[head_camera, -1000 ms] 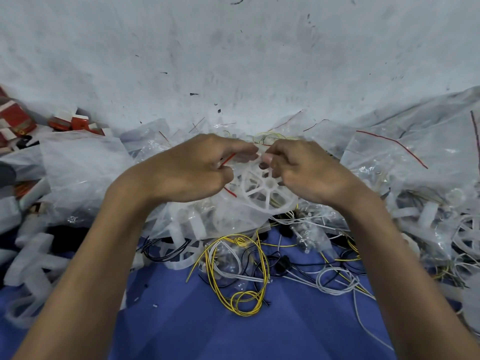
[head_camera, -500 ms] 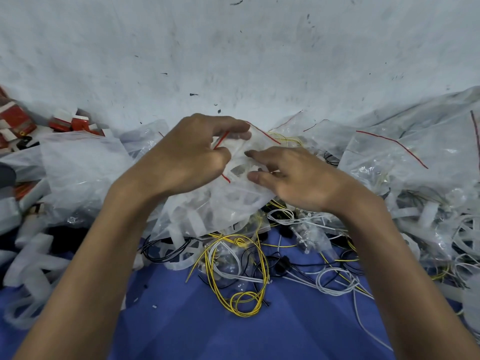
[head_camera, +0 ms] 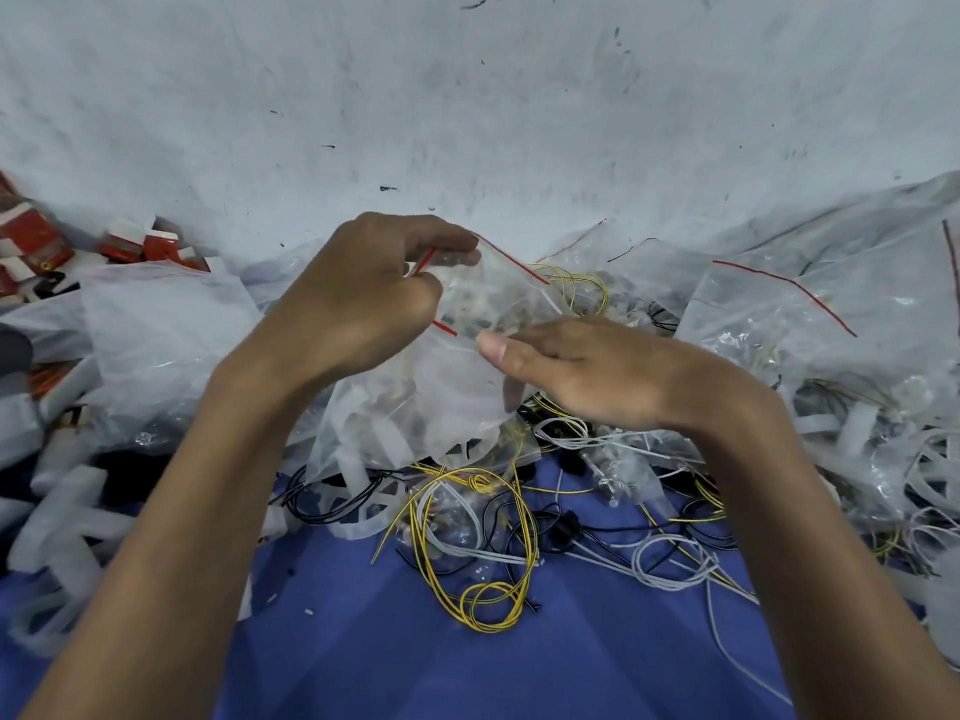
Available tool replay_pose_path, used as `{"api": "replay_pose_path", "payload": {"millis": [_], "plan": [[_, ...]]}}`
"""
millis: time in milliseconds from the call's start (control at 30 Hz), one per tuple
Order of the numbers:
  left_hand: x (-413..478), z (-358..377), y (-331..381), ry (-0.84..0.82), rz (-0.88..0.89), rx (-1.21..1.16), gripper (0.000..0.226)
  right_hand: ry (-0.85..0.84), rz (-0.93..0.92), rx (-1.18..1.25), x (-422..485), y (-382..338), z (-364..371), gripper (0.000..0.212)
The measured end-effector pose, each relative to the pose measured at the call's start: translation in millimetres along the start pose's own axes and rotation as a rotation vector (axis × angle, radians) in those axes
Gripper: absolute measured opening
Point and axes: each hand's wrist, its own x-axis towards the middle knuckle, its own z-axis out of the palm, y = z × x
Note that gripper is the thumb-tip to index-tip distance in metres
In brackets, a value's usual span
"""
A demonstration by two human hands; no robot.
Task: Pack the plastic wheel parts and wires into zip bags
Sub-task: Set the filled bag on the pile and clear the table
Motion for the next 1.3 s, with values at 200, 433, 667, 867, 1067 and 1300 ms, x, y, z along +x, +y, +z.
{"api": "replay_pose_path", "payload": {"millis": [200,433,667,867,1067,1300], "plan": [[4,9,-12,-0.142,-0.092,0.013,0.049,-0.217,-0.01,-0.065,5,6,14,0.047],[1,3,2,0.019,-0.018,-0.095,0.053,0.092,-0.127,0.07,8,4,7,0.025],[-1,5,8,0.13,0.001,-0.084,0.05,0.306,-0.092,-0.164,13,3,10,0.034],[3,-3,-3,0.253,-0.064,-0.023,0.051,0.455,-0.163,-0.057,14,9,8,0.033],[5,-19,-12,0.503,-0.124,-0.107,0.045,0.486,-0.217,0.11,12,10,3,0.03],[-2,-19,5,0.529,0.072,0.101,0.055,0.34,-0.288,0.061,27,1,24,0.042]]}}
